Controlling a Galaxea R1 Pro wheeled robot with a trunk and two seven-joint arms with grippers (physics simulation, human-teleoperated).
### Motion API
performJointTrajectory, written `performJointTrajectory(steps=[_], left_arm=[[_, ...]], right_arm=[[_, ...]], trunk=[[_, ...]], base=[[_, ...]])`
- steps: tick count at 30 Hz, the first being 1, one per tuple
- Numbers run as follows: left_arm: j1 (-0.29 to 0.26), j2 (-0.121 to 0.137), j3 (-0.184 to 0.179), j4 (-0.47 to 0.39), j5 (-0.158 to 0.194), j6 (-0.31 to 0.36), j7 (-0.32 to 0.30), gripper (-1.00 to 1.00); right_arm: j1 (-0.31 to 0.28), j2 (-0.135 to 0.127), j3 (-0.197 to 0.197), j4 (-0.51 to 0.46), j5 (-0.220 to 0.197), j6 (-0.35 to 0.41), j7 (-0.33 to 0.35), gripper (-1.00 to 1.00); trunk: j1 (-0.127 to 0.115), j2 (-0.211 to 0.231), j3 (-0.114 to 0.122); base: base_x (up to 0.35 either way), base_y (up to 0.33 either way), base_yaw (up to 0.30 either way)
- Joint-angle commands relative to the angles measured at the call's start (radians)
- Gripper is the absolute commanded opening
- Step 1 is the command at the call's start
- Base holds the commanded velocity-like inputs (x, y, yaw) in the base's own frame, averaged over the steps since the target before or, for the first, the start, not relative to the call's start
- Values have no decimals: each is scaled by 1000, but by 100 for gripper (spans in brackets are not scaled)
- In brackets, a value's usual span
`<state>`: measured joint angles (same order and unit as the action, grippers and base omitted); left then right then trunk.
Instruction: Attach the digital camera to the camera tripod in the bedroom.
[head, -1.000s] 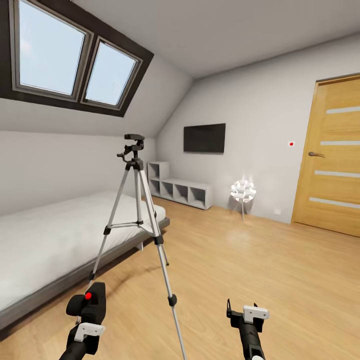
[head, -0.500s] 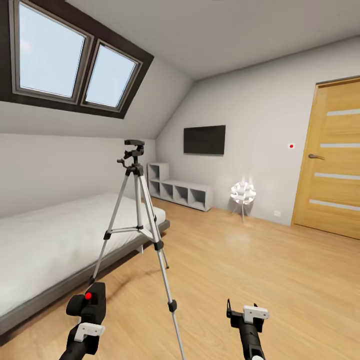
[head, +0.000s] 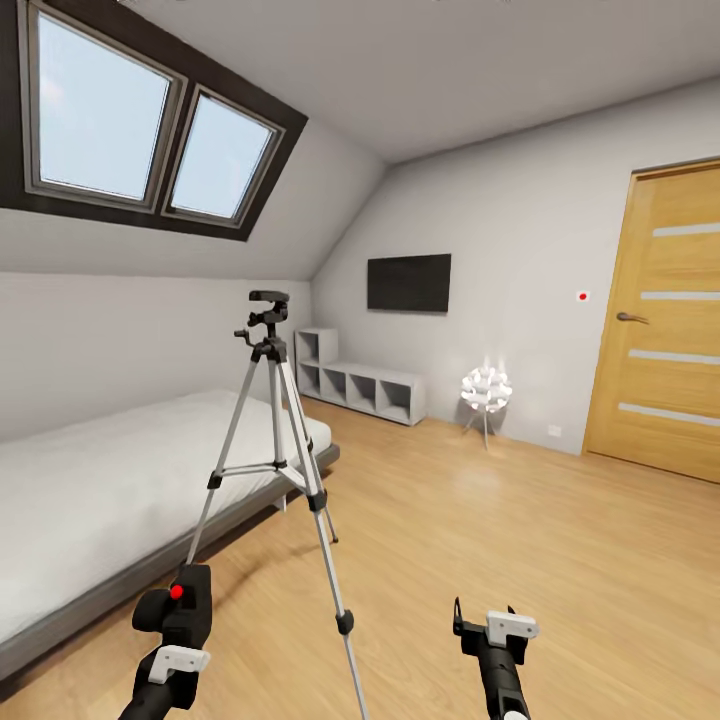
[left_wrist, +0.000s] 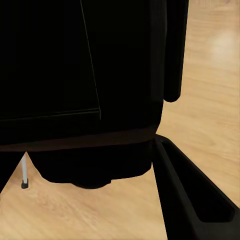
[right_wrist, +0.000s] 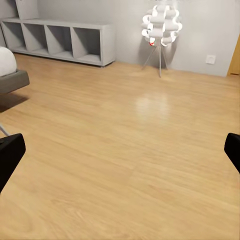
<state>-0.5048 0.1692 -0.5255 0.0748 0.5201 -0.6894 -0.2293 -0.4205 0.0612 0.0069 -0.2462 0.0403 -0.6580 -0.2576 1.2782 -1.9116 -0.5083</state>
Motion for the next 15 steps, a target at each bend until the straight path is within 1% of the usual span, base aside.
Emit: performJointTrajectory(steps=[1,15], left_arm=[[-1,0,-5,3,9,-4,-7,-100],[-1,0,-5,3,9,-4,-7,-100]], right_arm=[[-1,0,1,1,4,-2,-6,100],[-1,2,1,1,5,-2,-6,100]], trunk=[[-4,7,2],[-58,105,46]], base=[[0,0,0],[0,0,0]])
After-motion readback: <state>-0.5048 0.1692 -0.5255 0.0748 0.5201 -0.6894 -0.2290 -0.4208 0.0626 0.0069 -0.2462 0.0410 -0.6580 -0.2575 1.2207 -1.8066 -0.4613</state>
